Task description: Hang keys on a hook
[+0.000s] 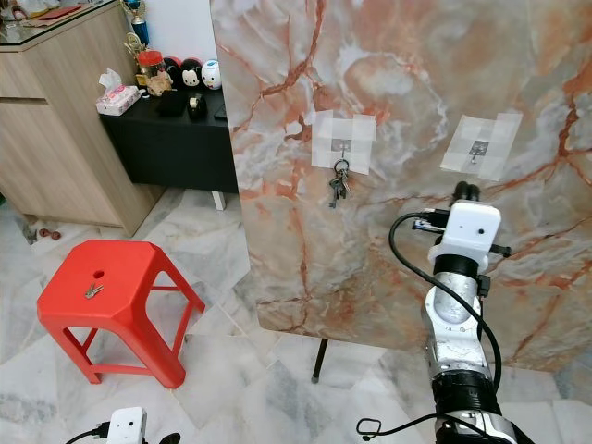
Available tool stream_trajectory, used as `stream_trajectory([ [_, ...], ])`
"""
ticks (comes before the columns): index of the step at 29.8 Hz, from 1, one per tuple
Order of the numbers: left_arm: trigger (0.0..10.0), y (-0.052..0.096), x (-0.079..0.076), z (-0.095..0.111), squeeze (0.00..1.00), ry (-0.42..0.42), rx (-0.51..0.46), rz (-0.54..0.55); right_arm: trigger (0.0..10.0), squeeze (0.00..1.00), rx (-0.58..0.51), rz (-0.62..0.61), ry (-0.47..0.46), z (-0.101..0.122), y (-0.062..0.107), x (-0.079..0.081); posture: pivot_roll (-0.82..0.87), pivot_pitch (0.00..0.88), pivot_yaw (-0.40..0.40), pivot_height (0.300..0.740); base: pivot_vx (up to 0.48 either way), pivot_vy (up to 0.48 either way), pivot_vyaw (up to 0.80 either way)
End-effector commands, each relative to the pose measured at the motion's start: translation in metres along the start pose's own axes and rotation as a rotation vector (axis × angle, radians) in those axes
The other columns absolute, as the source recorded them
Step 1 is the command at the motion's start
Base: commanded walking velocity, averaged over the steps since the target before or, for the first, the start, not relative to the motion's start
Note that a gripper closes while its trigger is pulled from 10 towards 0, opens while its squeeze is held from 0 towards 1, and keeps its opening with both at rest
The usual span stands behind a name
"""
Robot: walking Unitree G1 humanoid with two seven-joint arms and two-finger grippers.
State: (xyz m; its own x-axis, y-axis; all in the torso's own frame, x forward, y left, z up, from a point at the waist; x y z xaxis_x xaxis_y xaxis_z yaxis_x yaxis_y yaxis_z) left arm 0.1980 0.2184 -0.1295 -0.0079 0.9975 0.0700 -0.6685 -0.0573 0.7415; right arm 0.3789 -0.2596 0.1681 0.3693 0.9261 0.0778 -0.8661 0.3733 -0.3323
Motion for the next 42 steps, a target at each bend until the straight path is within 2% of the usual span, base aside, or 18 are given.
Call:
stream_trajectory([
  [1,10.0,0.002,0.002,-0.005,0.0,-0.003,0.011,0.006,10.0,0.0,-0.029,-0.01,0.0,0.009,-0.002,-0.002,-0.01,0.0,-0.003,0.74,0.0,0.0,0.0],
  [11,10.0,0.0,0.002,-0.001,0.0,-0.004,0.009,0.009,10.0,0.0,-0.091,-0.023,-0.018,0.029,-0.011,-0.004,-0.02,0.0,-0.003,0.74,0.0,0.0,0.0],
  [14,10.0,-0.007,0.003,0.018,0.0,-0.007,-0.008,0.011,10.0,0.0,-0.09,-0.029,-0.01,0.03,-0.012,-0.006,-0.02,0.0,-0.003,0.74,0.0,0.0,0.0],
  [15,10.0,-0.008,0.003,0.021,0.0,-0.009,-0.012,0.009,10.0,0.0,-0.084,-0.028,-0.037,0.028,-0.012,-0.005,-0.02,0.0,-0.003,0.74,0.0,0.0,0.0],
  [19,10.0,-0.01,0.003,0.026,0.0,-0.009,-0.017,0.009,10.0,0.0,-0.071,-0.031,-0.028,0.026,-0.01,-0.005,-0.02,0.0,-0.004,0.74,0.0,0.0,0.0],
  [25,10.0,-0.01,0.001,0.028,0.0,-0.008,-0.021,0.008,10.0,0.0,-0.056,-0.029,-0.037,0.022,-0.008,-0.003,-0.01,0.0,-0.004,0.74,0.0,0.0,0.0],
  [34,10.0,-0.01,-0.001,0.027,0.0,-0.004,-0.023,0.008,10.0,0.0,-0.08,-0.022,-0.032,0.029,-0.011,-0.004,-0.01,0.0,-0.004,0.74,0.0,0.0,0.0],
  [42,10.0,-0.009,0.004,0.023,0.0,0.0,-0.013,0.014,10.0,0.0,-0.099,-0.014,-0.013,0.033,-0.012,-0.003,-0.01,0.0,-0.004,0.74,0.0,0.0,0.0],
])
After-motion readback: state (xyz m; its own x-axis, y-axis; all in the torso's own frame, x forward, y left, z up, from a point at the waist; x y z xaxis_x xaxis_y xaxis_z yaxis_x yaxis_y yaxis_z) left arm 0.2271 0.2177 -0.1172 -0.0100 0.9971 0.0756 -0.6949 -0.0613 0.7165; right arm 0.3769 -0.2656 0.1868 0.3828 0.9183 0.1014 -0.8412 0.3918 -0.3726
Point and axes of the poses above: a point about 5 cm out from each wrist's last joint towards the gripper, its own y axis pointing back from the gripper into the wrist, its own z axis along the axis of the wrist's last joint, x = y × z, the point moved 6 cm from there along -y, pointing out of the wrist towards the gripper, and after that the axes turned 10 degrees about -y, right-handed, at the moved point
